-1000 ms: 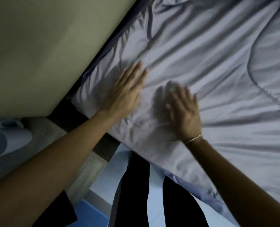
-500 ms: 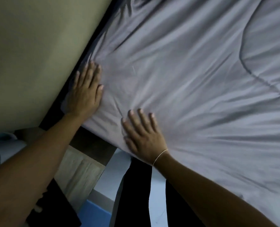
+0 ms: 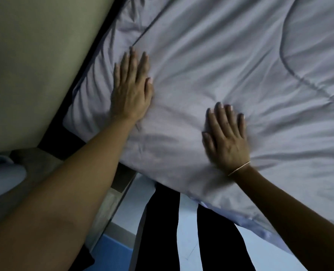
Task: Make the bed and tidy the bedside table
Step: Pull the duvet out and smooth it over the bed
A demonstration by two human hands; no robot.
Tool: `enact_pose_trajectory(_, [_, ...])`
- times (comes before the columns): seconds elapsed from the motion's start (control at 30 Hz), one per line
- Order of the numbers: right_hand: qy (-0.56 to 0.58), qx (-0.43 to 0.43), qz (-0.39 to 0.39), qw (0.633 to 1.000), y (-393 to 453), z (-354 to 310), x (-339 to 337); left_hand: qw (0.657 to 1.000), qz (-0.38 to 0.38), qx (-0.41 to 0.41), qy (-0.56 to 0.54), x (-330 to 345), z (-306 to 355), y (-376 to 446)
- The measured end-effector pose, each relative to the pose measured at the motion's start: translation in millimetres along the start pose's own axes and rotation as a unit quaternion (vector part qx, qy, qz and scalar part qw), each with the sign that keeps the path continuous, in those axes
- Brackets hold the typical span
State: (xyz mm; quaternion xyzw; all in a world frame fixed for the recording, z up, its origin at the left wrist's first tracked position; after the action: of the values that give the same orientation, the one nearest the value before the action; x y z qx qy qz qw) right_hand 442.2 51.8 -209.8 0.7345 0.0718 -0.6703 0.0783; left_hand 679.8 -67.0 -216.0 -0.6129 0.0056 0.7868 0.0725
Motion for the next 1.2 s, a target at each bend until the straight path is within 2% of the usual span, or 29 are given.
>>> enact_pose_trajectory(0.4, [0.023, -0.174, -0.104, 0.979, -105, -116, 23, 0.992, -0.015, -0.122, 0.007, 14, -27, -127])
enact_pose_trajectory(0.5, [0.028, -0.223, -0.123, 0.967, -126, -121, 23, 0.989, -0.026, -0.143, 0.0, 17, -22, -158])
enact_pose_trajectory(0.6, [0.056, -0.236, -0.114, 0.963, -131, -104, 9, 0.988, -0.045, -0.15, -0.005, 14, -3, -180])
enact_pose_trajectory(0.73, [0.051, -0.186, -0.117, 0.974, -123, -49, -30, 0.988, -0.074, -0.13, -0.029, -13, 53, -192])
enact_pose_trajectory(0.83, [0.012, -0.13, -0.145, 0.981, -118, 3, -69, 0.989, -0.067, -0.118, -0.062, -53, 105, -188])
enact_pose_trajectory(0.97, [-0.021, -0.041, -0.177, 0.983, -126, 68, -136, 0.996, -0.036, -0.049, -0.062, -115, 179, -182])
enact_pose_trajectory(1.13, [-0.027, 0.063, -0.182, 0.981, -160, 127, -211, 0.997, -0.032, -0.036, -0.056, -168, 242, -187])
enact_pose_trajectory(1.2, [-0.035, 0.105, -0.175, 0.978, -182, 148, -247, 0.997, -0.034, -0.004, -0.062, -190, 272, -192])
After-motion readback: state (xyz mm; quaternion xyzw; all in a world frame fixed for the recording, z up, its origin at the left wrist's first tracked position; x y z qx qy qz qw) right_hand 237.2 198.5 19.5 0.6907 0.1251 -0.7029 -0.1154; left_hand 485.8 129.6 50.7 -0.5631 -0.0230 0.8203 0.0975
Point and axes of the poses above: each hand's wrist, its own y-axis towards the middle knuckle, its own x-axis out of the palm, z = x × y, the point moved 8 cm from there along y, towards the middle knuckle, and after that the axes turned 7 degrees about -y, right-handed, at the moved point
